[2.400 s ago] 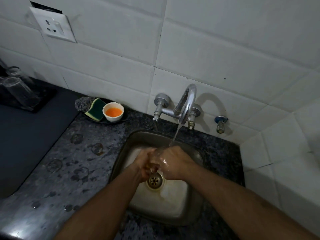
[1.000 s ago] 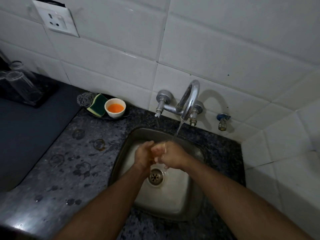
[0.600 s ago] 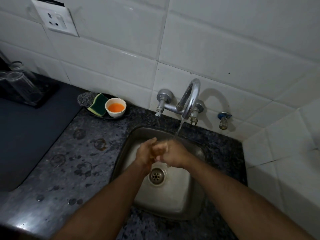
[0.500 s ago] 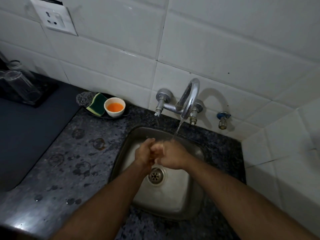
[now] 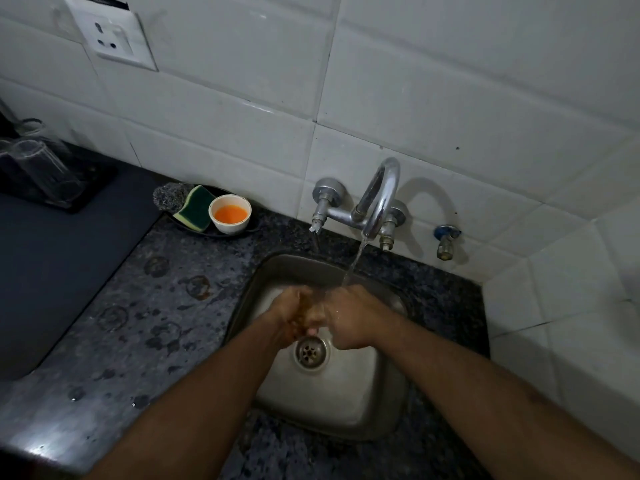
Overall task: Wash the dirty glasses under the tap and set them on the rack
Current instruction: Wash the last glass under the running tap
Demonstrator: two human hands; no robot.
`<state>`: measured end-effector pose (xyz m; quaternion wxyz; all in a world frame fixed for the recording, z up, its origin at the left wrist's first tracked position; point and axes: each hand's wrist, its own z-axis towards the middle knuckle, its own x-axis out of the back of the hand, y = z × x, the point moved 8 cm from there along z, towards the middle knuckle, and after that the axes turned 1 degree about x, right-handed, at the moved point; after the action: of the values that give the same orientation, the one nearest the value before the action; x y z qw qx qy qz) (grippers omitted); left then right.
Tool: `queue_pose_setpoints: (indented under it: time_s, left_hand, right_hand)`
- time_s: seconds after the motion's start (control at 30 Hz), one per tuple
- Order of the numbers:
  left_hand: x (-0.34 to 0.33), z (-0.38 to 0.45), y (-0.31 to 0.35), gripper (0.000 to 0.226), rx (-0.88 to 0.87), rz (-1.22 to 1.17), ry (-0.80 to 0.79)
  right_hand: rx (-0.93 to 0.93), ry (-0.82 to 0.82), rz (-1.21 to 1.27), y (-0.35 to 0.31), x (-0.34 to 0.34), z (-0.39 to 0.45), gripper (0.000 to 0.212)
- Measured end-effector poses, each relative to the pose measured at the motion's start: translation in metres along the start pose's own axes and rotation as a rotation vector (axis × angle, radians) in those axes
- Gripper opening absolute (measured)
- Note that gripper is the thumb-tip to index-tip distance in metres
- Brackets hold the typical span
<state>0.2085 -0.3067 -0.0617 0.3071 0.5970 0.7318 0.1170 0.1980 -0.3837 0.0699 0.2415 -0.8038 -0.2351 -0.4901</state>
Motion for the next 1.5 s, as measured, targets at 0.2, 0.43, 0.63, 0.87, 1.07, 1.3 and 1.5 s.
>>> queue_pose_setpoints:
  time_s: [0.2, 0.43, 0.63, 0.87, 1.07, 1.3, 1.5]
  left_hand:
    - [-0.009, 0.004, 0.005, 0.036, -0.054, -0.036, -0.096]
    - [-0.012, -0.006, -0.007, 0.038, 0.004, -0.013, -0.063]
    - [-0.020, -0.007, 0.001, 0.040, 0.023, -0.016, -0.091]
    - [-0.013, -0.006, -0.003, 0.035, -0.085, -0.119, -0.036]
    - [-0.013, -0.007, -0.008, 0.033, 0.144, 0.153, -0.079]
    - [-0.017, 0.004, -0.004, 0.027, 0.007, 0.018, -0.031]
    - [-0.014, 0.004, -0.009, 0.025, 0.045, 0.043, -0.007]
  right_hand:
    - [-0.243, 0.044, 0.256, 0.020, -0.009, 0.008, 0.018]
    - [-0.074, -0.017, -0.020, 0.000, -0.003, -0.006, 0.025]
    - [-0.408, 0.034, 0.505, 0.024, -0.006, -0.007, 0.017]
    - [-0.389, 0.096, 0.633, 0.027, -0.017, 0.002, 0.028]
    - [-0.019, -0.033, -0.197, 0.008, 0.001, -0.010, 0.021]
    - [-0.612, 0.026, 1.257, 0.020, -0.033, -0.011, 0.021]
    - [-0.419, 0.023, 0.773, 0.020, -0.033, -0.009, 0.032]
